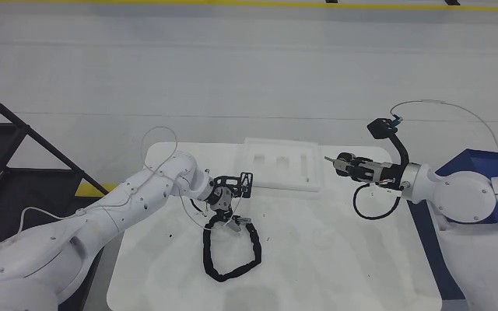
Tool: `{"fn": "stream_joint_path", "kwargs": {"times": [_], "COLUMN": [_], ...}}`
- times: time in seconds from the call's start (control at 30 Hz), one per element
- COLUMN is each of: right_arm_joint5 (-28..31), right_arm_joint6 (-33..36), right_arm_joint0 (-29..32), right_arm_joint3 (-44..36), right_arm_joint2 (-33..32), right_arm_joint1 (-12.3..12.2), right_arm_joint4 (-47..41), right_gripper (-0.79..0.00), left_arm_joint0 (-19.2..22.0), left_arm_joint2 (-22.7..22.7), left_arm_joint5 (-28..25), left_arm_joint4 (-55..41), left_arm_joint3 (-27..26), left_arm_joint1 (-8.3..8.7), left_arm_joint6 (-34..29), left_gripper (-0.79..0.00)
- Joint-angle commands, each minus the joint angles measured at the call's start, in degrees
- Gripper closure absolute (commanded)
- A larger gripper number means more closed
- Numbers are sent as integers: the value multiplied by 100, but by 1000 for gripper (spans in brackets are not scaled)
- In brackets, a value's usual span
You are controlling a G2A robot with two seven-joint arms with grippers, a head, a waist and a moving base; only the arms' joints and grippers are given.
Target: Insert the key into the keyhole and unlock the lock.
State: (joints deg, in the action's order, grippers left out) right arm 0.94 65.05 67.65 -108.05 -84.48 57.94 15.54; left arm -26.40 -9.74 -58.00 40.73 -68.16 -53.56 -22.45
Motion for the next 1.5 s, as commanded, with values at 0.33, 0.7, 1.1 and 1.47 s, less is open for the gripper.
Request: {"fn": "stream_joint_path", "kwargs": {"times": [0.33, 0.7, 1.1, 1.47], "right_arm_joint5": [0, 0, 0, 0], "right_arm_joint6": [0, 0, 0, 0], "right_arm_joint0": [0, 0, 0, 0], "right_arm_joint3": [0, 0, 0, 0], "right_arm_joint2": [0, 0, 0, 0], "right_arm_joint1": [0, 0, 0, 0], "right_arm_joint4": [0, 0, 0, 0], "right_gripper": [0, 0, 0, 0], "left_arm_joint0": [-499, -777, -794, -774], "left_arm_joint2": [-417, -326, -63, 0], "left_arm_joint5": [0, 258, 363, 345], "left_arm_joint4": [1785, 4194, 5306, 5722], "left_arm_joint3": [25, 545, 1566, 2173], "left_arm_joint1": [163, 101, -334, -743], "left_arm_joint6": [1968, 4540, 6064, 6545], "left_gripper": [-785, -785, -785, -785]}}
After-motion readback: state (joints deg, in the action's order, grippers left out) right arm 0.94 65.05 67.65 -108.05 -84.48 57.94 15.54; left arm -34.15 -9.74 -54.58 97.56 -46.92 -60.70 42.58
